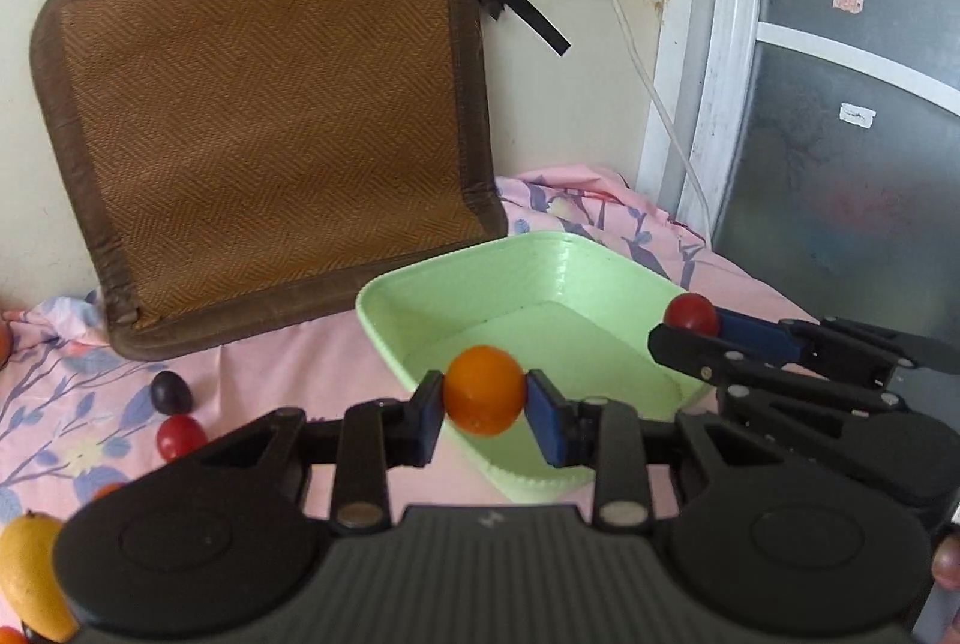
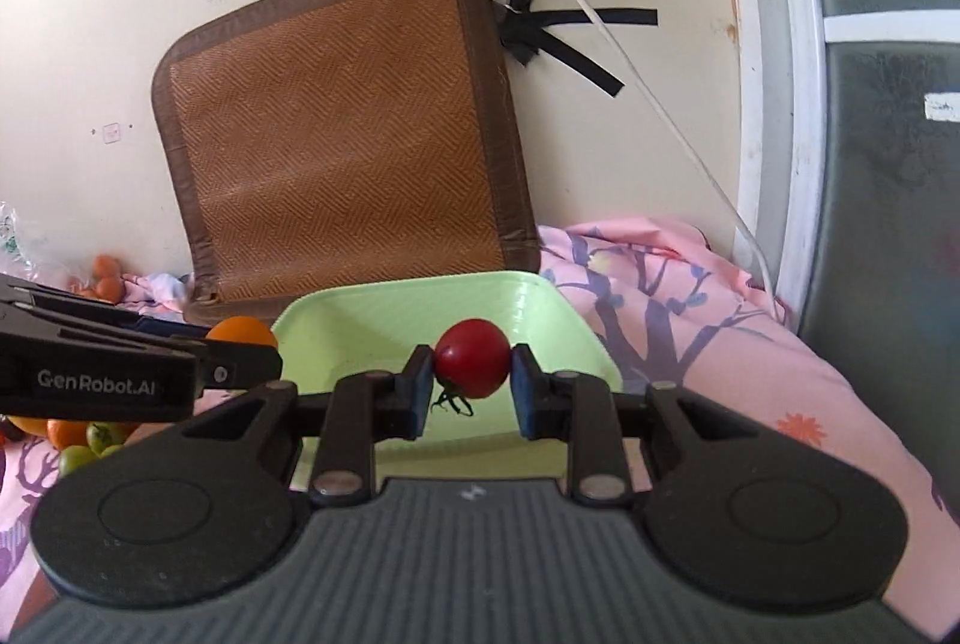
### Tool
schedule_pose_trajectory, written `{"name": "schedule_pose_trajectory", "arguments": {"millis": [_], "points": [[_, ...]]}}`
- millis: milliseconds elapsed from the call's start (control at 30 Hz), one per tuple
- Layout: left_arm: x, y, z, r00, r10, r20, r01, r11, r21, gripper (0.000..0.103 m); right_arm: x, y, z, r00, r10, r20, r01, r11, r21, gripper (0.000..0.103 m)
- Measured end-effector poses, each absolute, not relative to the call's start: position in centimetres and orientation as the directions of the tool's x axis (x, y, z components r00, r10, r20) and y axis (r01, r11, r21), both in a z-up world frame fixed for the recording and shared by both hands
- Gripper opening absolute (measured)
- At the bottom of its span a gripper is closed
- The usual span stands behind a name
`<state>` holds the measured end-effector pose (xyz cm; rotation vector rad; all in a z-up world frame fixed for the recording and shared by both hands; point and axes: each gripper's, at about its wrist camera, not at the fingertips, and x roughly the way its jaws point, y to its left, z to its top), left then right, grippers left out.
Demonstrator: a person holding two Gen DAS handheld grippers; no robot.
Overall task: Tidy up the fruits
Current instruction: 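Carry a mandarin in the left tool to the green basket while the right tool carries a red tomato there, then return both tools to the fruit pile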
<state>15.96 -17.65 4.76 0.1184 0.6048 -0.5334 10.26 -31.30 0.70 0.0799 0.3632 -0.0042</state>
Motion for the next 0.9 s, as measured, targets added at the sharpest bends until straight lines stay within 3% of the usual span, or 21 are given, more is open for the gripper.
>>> {"name": "schedule_pose_trajectory", "arguments": {"millis": [367, 500, 633, 900], "points": [[17.2, -19.6, 3.5, 0.698, -0.397, -0.595, 0.495, 0.869, 0.000, 0.030, 10.2, -31.3, 0.0, 0.945, 0.015, -0.326, 0.008, 0.998, 0.069, 0.032], [17.0, -19.5, 3.6, 0.704, -0.396, -0.590, 0.491, 0.871, 0.001, 0.032, 9.3, -32.4, 0.3, 0.960, 0.012, -0.280, 0.028, 0.990, 0.137, 0.047], [15.9, -18.7, 4.3, 0.731, -0.390, -0.560, 0.482, 0.876, 0.018, 0.040, 8.9, -32.9, 0.2, 0.962, 0.003, -0.272, 0.046, 0.984, 0.171, 0.047], [13.0, -13.9, 5.1, 0.792, -0.337, -0.509, 0.409, 0.912, 0.033, 0.043, 8.6, -33.4, 0.2, 0.964, -0.023, -0.263, 0.078, 0.977, 0.200, 0.047]]}}
